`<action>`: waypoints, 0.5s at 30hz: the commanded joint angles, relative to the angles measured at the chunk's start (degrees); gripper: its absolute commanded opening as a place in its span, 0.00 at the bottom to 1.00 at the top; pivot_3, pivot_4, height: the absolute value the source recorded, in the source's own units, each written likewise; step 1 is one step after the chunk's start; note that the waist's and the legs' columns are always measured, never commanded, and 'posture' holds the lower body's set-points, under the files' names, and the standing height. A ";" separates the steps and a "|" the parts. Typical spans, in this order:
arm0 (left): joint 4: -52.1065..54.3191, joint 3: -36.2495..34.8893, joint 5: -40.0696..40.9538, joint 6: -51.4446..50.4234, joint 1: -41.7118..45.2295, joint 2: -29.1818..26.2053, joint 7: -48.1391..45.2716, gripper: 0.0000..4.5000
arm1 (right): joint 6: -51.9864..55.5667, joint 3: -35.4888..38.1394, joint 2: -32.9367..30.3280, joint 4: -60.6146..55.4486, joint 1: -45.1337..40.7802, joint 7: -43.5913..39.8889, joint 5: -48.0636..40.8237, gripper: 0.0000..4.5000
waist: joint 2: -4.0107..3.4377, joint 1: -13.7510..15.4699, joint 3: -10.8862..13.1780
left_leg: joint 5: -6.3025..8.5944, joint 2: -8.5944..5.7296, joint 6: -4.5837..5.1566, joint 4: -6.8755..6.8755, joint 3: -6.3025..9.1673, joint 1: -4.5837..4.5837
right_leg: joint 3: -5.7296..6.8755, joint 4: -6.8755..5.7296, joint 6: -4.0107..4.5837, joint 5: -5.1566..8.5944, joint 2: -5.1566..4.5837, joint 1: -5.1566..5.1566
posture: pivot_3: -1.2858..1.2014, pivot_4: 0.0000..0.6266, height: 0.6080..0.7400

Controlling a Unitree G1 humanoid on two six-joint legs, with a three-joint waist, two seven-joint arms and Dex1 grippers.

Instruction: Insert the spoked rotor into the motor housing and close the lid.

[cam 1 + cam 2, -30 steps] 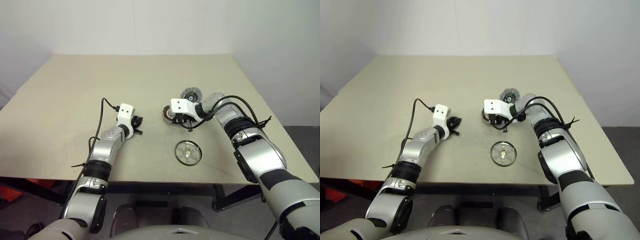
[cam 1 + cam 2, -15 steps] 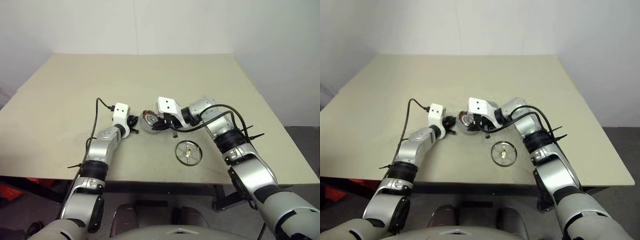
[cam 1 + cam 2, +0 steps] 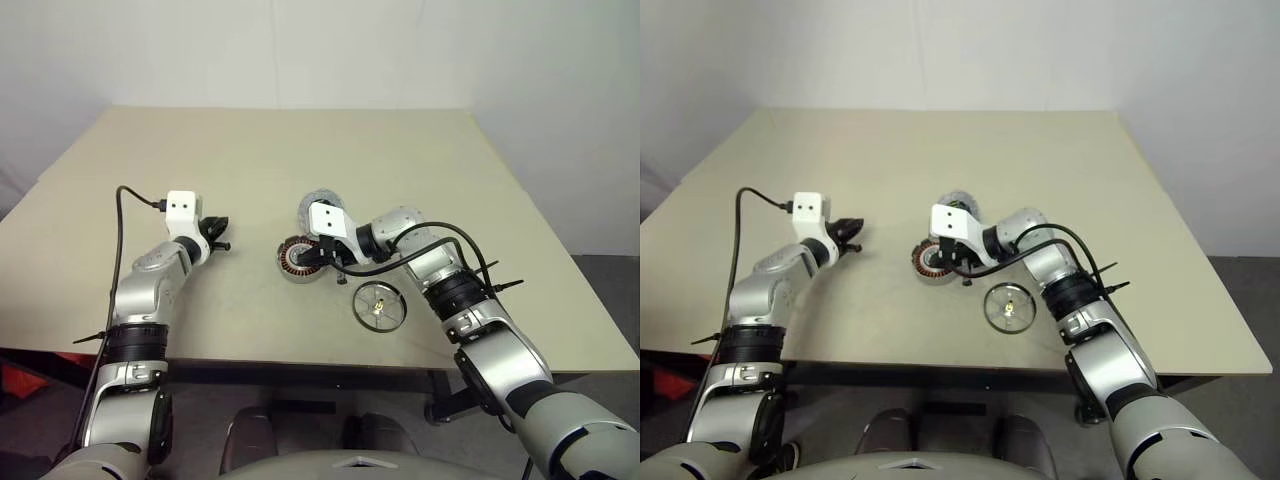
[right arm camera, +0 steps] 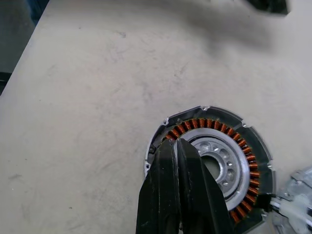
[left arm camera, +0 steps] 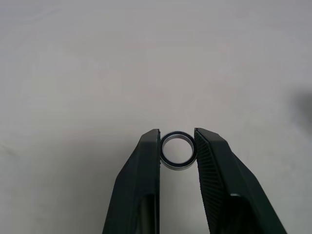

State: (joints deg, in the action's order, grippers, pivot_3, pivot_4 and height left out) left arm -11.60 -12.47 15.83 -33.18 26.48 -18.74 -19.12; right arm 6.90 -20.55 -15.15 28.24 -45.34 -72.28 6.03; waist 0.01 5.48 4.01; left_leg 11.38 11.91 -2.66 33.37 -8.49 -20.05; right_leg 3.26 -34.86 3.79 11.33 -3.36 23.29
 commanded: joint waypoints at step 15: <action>15.26 10.71 8.77 -16.70 -2.10 -0.34 -9.01 0.16 | 5.83 11.75 -3.91 -5.37 -5.20 13.53 -7.06 0.45 | 0.01 0.01 0.01 | -0.05 -0.01 -0.08 -0.02 0.00 0.01 | 0.00 -0.02 0.00 0.00 0.06 0.01 | 0.52 0.00 1.00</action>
State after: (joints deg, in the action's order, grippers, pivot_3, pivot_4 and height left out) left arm 0.59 -3.68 24.90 -49.91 23.55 -17.73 -26.42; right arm 12.18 -11.41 -18.02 24.92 -48.53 -61.45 -0.05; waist 0.02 5.49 4.02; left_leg 11.32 11.89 -2.76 33.35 -8.49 -20.04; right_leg 3.26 -34.89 3.79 11.34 -3.31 23.30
